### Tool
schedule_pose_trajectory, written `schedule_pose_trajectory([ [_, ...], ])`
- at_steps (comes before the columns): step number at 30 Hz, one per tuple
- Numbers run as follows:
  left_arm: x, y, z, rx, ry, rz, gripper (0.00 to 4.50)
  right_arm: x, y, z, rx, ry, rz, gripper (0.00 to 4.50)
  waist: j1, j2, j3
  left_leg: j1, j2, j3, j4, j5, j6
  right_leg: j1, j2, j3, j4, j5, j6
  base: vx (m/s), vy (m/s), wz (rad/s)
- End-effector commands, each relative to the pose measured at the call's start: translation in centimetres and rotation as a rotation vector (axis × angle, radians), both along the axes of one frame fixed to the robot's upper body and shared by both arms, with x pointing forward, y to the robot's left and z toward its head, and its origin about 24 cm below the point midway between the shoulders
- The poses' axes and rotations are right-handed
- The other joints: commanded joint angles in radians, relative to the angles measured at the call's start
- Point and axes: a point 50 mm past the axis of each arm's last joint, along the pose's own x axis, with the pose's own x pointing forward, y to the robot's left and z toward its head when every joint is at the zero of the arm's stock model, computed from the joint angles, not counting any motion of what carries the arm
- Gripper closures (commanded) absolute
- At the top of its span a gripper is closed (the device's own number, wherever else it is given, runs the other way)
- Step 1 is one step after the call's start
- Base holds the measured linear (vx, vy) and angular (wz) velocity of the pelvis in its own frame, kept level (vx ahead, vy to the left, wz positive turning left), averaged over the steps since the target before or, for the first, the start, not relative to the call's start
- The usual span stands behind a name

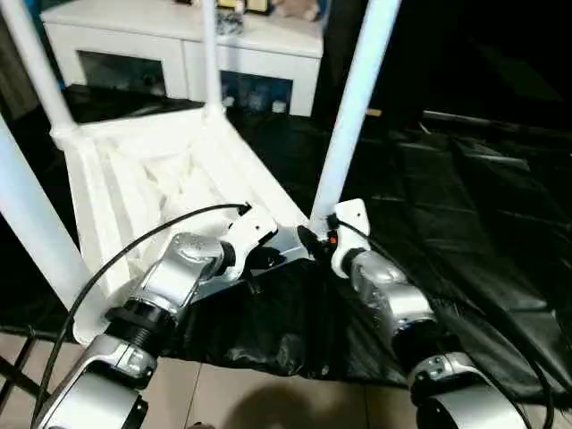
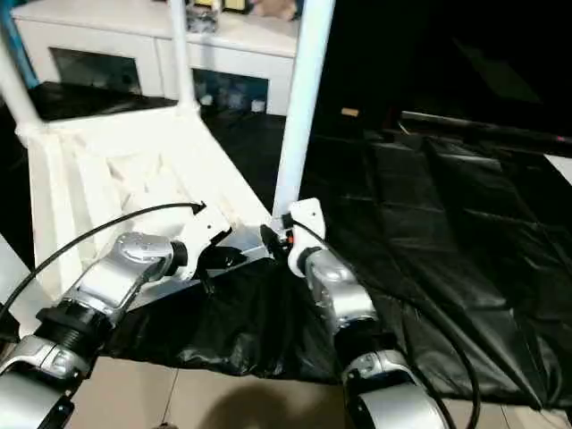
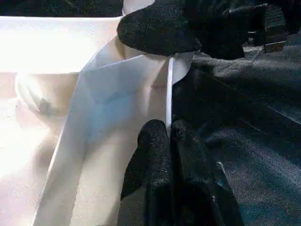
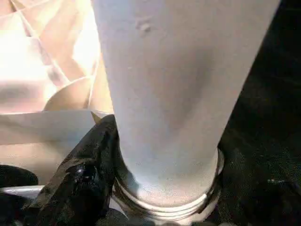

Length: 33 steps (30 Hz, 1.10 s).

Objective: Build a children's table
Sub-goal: Rotate leg to tighten

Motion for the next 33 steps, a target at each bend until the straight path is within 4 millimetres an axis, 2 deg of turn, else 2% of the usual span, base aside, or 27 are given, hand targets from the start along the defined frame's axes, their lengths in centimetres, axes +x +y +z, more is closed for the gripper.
schedule_pose_trajectory([
  [1,-0.5,-2.2,-1.2,0.031,0.012,-0.04,4.5,-1.5,4.3,-0.2,0.01,0.002,0.196,1.79,-0.013,0.016,-0.041,0.01,0.015,-0.012,-0.08,-0.484,-0.029,0.016,-0.082,0.03,-0.116,-0.621,-0.011,0.0,0.0,0.0],
  [2,-0.5,-2.2,-1.2,0.029,0.012,-0.042,4.5,-1.5,4.3,-0.2,0.017,-0.001,0.197,1.23,-0.01,0.014,-0.044,-0.003,0.018,-0.011,-0.088,-0.43,-0.021,0.025,-0.082,0.034,-0.105,-0.527,-0.037,0.0,0.0,0.0],
  [3,-0.6,-1.9,-0.9,0.001,0.007,-0.053,4.5,-1.2,3.5,0.2,0.043,-0.025,0.194,1.09,-0.009,0.015,-0.043,-0.001,0.021,-0.007,-0.09,-0.417,-0.019,0.021,-0.083,0.033,-0.1,-0.488,-0.058,0.0,0.0,0.0],
  [5,-0.7,-1.4,-0.4,-0.036,0.0,-0.08,4.5,-0.8,1.9,0.7,0.069,-0.057,0.21,1.01,-0.007,0.015,-0.043,0.001,0.023,-0.003,-0.089,-0.417,-0.015,0.019,-0.085,0.037,-0.098,-0.462,-0.077,0.0,0.0,0.0],
  [6,-0.8,-1.3,-0.3,-0.043,-0.002,-0.093,4.5,-0.8,1.4,0.9,0.073,-0.065,0.222,0.87,-0.008,0.008,-0.044,-0.006,0.024,-0.001,-0.089,-0.399,-0.009,0.023,-0.084,0.039,-0.093,-0.435,-0.085,0.0,0.0,0.0],
  [8,-1.0,-0.8,-0.1,-0.06,0.006,-0.114,4.5,-0.9,0.4,1.0,0.068,-0.078,0.283,0.62,-0.004,0.009,-0.047,-0.009,0.026,0.002,-0.089,-0.355,-0.002,0.027,-0.085,0.043,-0.084,-0.378,-0.104,0.0,0.0,0.0],
  [10,-1.5,0.0,0.1,-0.076,0.024,-0.164,4.5,-1.3,-1.0,1.1,0.026,-0.087,0.391,0.62,-0.001,0.009,-0.048,-0.01,0.026,0.007,-0.086,-0.318,0.007,0.029,-0.084,0.045,-0.078,-0.32,-0.123,0.0,0.0,0.0],
  [11,-1.7,0.2,0.2,-0.088,0.025,-0.198,4.5,-1.4,-1.5,1.1,0.004,-0.092,0.414,0.41,0.002,0.005,-0.052,-0.016,0.026,0.01,-0.082,-0.281,0.02,0.035,-0.081,0.047,-0.069,-0.277,-0.132,0.0,0.0,0.0],
  [13,-1.9,0.5,0.4,-0.099,0.039,-0.222,4.5,-1.6,-2.1,1.1,-0.009,-0.092,0.448,0.41,0.003,0.005,-0.052,-0.015,0.024,0.017,-0.076,-0.256,0.027,0.026,-0.079,0.052,-0.067,-0.261,-0.147,0.054,-0.036,0.04],
  [14,-2.4,0.9,0.7,-0.118,0.043,-0.292,4.5,-1.9,-3.1,1.2,-0.023,-0.09,0.5,0.41,0.006,0.002,-0.056,-0.019,0.021,0.02,-0.072,-0.22,0.032,0.033,-0.079,0.052,-0.06,-0.223,-0.161,0.068,-0.047,0.04],
  [16,-2.6,1.1,0.9,-0.126,0.046,-0.334,4.5,-2.1,-3.6,1.3,-0.025,-0.086,0.538,0.41,0.013,0.002,-0.06,-0.02,0.021,0.025,-0.066,-0.146,0.05,0.034,-0.078,0.054,-0.047,-0.122,-0.177,0.065,-0.045,0.03],
  [17,-2.7,1.5,1.1,-0.127,0.056,-0.363,4.5,-2.3,-4.1,1.5,-0.022,-0.08,0.584,0.41,0.02,0.001,-0.063,-0.023,0.019,0.027,-0.058,-0.087,0.071,0.038,-0.074,0.056,-0.032,-0.018,-0.196,0.057,-0.035,0.05],
  [19,-2.8,1.6,1.2,-0.127,0.066,-0.37,4.5,-2.4,-4.3,1.6,-0.021,-0.081,0.608,0.41,0.025,0.001,-0.068,-0.024,0.018,0.028,-0.053,-0.038,0.087,0.039,-0.072,0.054,-0.02,0.063,-0.214,0.0,0.0,0.0],
  [20,-2.9,1.9,1.3,-0.118,0.071,-0.4,4.5,-2.6,-4.7,1.8,-0.017,-0.079,0.65,0.41,0.026,-0.002,-0.064,-0.021,0.019,0.031,-0.053,-0.033,0.1,0.034,-0.068,0.053,-0.02,0.092,-0.231,0.0,0.0,0.0],
  [22,-3.0,2.1,1.4,-0.12,0.083,-0.416,4.5,-2.8,-4.8,1.9,-0.008,-0.066,0.685,0.41,0.024,0.004,-0.062,-0.022,0.021,0.028,-0.056,-0.062,0.096,0.037,-0.07,0.05,-0.021,0.058,-0.238,0.0,0.0,0.0],
  [23,-3.2,2.4,1.6,-0.124,0.099,-0.46,4.5,-3.1,-5.0,2.1,-0.007,-0.05,0.752,0.41,0.023,0.005,-0.06,-0.022,0.024,0.027,-0.058,-0.09,0.084,0.037,-0.071,0.05,-0.025,0.016,-0.232,0.0,0.0,0.0],
  [27,-3.4,2.9,1.8,-0.113,0.123,-0.5,4.5,-3.3,-5.3,2.3,-0.006,-0.027,0.815,0.41,0.022,0.007,-0.054,-0.016,0.028,0.026,-0.064,-0.179,0.046,0.033,-0.075,0.051,-0.04,-0.125,-0.209,0.0,0.0,0.0],
  [30,-3.2,3.2,2.0,-0.109,0.127,-0.516,4.5,-3.5,-5.6,2.4,-0.008,-0.004,0.867,0.41,0.024,0.007,-0.053,-0.015,0.029,0.027,-0.065,-0.197,0.032,0.032,-0.075,0.052,-0.043,-0.158,-0.199,0.0,0.0,0.0],
  [33,-3.0,3.4,2.0,-0.103,0.131,-0.522,4.5,-3.5,-5.7,2.4,-0.003,0.008,0.88,0.66,0.024,0.006,-0.056,-0.016,0.029,0.028,-0.063,-0.18,0.027,0.033,-0.075,0.052,-0.038,-0.129,-0.203,0.0,0.0,0.0],
])
